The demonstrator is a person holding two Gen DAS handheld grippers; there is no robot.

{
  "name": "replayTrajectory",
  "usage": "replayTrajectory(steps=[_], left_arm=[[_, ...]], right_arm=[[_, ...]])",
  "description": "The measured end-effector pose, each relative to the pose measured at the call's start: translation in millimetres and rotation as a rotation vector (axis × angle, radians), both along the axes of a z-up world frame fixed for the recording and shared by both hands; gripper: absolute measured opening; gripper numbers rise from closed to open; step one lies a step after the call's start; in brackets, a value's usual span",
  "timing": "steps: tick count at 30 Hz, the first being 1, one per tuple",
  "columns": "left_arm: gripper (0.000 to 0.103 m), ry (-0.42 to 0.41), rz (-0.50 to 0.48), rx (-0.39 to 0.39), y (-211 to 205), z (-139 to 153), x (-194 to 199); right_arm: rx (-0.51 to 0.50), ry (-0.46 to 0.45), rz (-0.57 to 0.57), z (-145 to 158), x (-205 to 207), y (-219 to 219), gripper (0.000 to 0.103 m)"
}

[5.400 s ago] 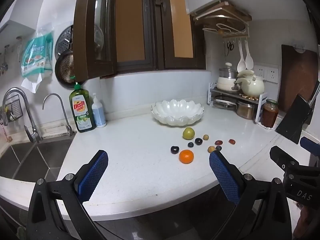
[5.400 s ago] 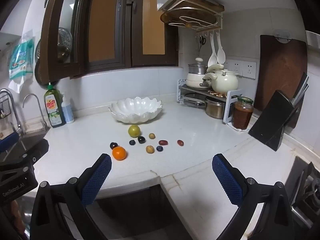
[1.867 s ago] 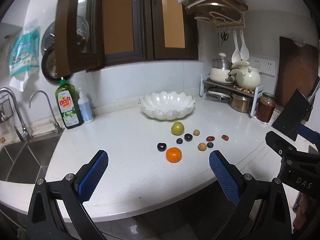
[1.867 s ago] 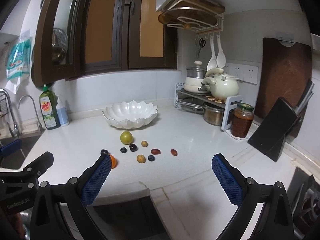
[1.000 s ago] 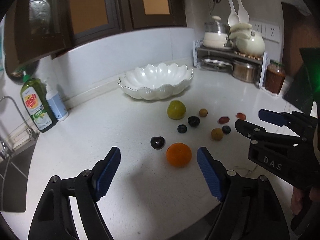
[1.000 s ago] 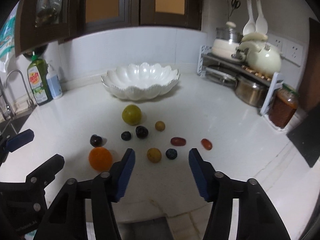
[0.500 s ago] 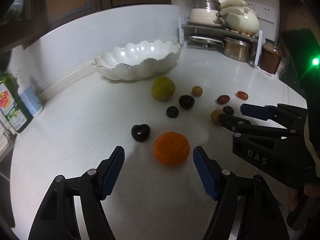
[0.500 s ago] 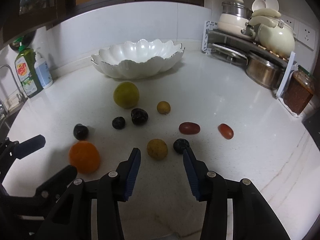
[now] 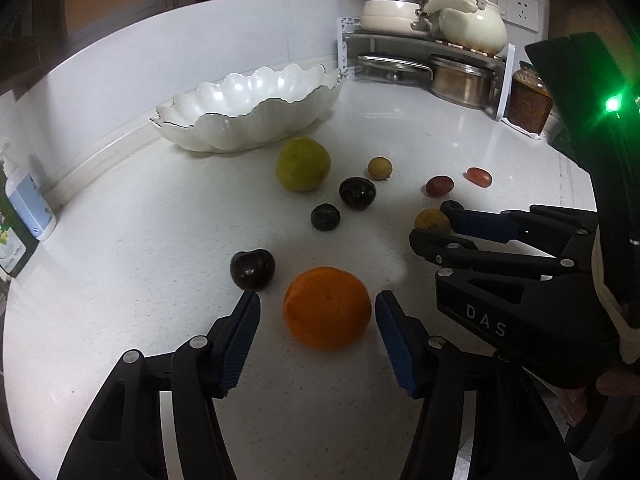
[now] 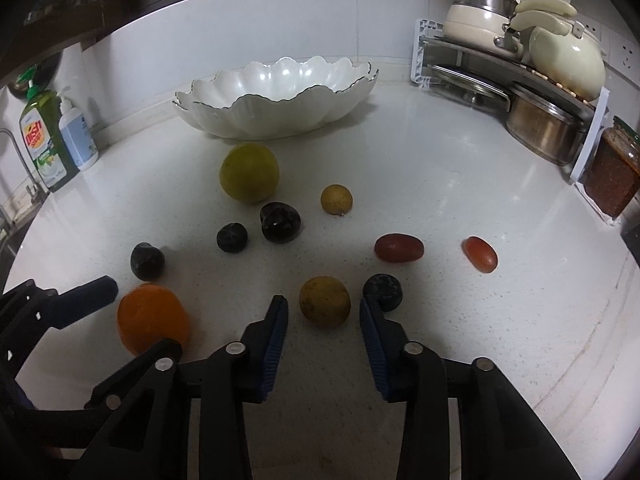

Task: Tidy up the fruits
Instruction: 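Grasp the orange with the left gripper while the right gripper grasps a small yellow fruit, then lift the orange with the left gripper while the right gripper carries the yellow fruit to the bowl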

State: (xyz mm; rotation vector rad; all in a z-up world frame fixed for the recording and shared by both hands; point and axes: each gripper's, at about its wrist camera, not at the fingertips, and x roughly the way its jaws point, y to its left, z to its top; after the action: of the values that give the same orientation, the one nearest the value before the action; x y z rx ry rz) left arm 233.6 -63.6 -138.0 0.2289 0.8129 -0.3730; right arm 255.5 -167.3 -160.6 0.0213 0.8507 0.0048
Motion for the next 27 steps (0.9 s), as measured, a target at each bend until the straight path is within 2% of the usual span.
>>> replayTrajectory(steps=[5, 13, 27], left_arm=[[0.046, 0.029, -0.019, -0.026, 0, -2, 3], [0.044, 0.045, 0.001, -0.061, 8, 2, 6], [0.044, -0.022, 0.042, -0.113, 28, 40, 13]], right_arm=[[-0.002, 0.011, -0.001, -2, 4, 0, 0.028], [0.007, 0.006, -0.001, 1, 2, -1, 0.028], [0.014, -0.057, -0.001, 34, -5, 11, 0.028]])
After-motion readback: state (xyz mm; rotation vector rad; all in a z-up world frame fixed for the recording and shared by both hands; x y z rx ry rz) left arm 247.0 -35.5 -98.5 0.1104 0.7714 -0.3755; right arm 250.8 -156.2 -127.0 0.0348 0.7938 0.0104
